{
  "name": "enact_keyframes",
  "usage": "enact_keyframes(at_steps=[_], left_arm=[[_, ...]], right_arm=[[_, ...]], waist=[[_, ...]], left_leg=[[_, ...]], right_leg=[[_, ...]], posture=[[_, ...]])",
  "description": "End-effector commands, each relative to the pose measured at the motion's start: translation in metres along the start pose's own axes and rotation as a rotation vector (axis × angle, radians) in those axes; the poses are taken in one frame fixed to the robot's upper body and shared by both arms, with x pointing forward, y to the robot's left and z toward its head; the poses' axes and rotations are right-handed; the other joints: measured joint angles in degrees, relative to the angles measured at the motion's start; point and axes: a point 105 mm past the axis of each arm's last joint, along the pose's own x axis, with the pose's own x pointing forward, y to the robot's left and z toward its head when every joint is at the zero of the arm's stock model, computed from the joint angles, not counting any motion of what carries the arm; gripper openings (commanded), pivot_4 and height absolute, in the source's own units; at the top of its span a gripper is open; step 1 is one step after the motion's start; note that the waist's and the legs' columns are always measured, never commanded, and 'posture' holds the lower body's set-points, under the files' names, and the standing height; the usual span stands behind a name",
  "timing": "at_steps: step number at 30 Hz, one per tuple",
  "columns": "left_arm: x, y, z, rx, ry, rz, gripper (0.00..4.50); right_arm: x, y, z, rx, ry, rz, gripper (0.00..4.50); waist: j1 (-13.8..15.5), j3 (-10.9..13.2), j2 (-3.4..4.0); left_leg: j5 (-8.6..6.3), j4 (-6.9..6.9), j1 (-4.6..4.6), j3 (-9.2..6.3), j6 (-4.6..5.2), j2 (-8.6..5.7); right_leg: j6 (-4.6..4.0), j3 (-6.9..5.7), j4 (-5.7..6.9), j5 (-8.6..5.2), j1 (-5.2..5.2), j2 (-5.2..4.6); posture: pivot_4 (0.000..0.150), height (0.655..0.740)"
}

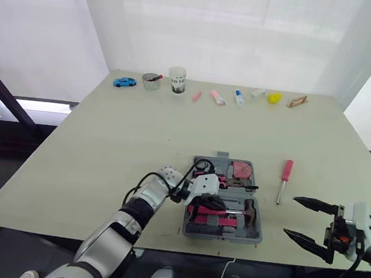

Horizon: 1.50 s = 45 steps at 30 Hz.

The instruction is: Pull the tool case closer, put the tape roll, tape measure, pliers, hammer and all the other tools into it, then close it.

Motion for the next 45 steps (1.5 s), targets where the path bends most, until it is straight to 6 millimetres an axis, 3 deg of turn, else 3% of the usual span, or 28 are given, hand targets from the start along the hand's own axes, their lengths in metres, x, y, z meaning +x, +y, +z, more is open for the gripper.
enact_keyframes(at_steps=[1,10,15,18,25,33,42,45], left_arm=[[-0.005,0.002,-0.003,-0.005,-0.01,0.043,0.14],[-0.041,0.02,0.039,-0.01,-0.193,0.194,0.14],[-0.089,0.044,0.06,-0.077,-0.327,0.479,0.14],[-0.111,0.04,0.053,-0.131,-0.351,0.585,1.02],[-0.15,0.006,0.017,-0.243,-0.302,0.715,4.42],[-0.206,-0.052,-0.042,-0.426,-0.192,1.02,4.47],[-0.235,-0.115,-0.066,-0.549,-0.097,1.207,4.47],[-0.243,-0.124,-0.066,-0.559,-0.093,1.233,4.47]], right_arm=[[-0.004,-0.003,0.01,-0.04,-0.019,-0.023,4.5],[-0.005,-0.014,0.002,-0.006,-0.001,-0.121,4.5],[-0.005,-0.037,0.005,0.004,-0.045,-0.281,4.5],[-0.004,-0.043,0.004,0.024,-0.061,-0.332,4.5],[-0.016,-0.054,-0.006,0.042,-0.049,-0.474,4.5],[-0.05,-0.049,-0.022,0.098,-0.048,-0.673,4.5],[-0.092,-0.02,-0.03,0.139,0.033,-0.792,4.5],[-0.099,-0.015,-0.031,0.146,0.051,-0.825,4.5]], waist=[[-0.05,0.0,0.01],[0.05,0.03,0.0],[-0.27,0.04,0.01],[-0.41,0.01,0.06],[-0.91,0.03,0.08],[-1.25,0.02,0.1],[-1.29,0.01,0.1],[-1.32,-0.01,0.11]], left_leg=[[0.0,0.0,0.0,0.0,0.0,0.0],[0.0,-0.04,-0.12,0.0,0.0,0.0],[0.0,-0.03,-0.1,0.02,0.0,0.0],[0.0,-0.1,-0.05,0.0,0.0,0.01],[0.0,-0.19,-0.07,0.03,-0.01,0.04],[-0.01,-0.26,-0.01,0.08,-0.01,0.25],[-0.02,-0.26,0.08,0.16,-0.02,0.46],[-0.03,-0.39,0.08,0.18,-0.03,0.51]], right_leg=[[0.0,0.0,0.0,0.0,0.0,0.0],[0.13,0.02,-0.02,0.09,-0.08,0.0],[0.14,0.03,-0.01,0.09,-0.08,-0.01],[0.14,0.03,0.02,0.09,-0.08,0.01],[0.14,0.02,-0.05,0.08,-0.09,-0.03],[-0.07,0.17,-0.04,-0.04,-0.17,-0.06],[0.09,0.3,-0.05,-0.16,-0.22,-0.14],[0.05,0.32,-0.08,-0.19,-0.29,-0.19]], posture=[[0.15,0.74],[0.15,0.74],[0.15,0.74],[0.15,0.74],[0.15,0.74],[0.15,0.74],[0.15,0.74],[0.15,0.74]])
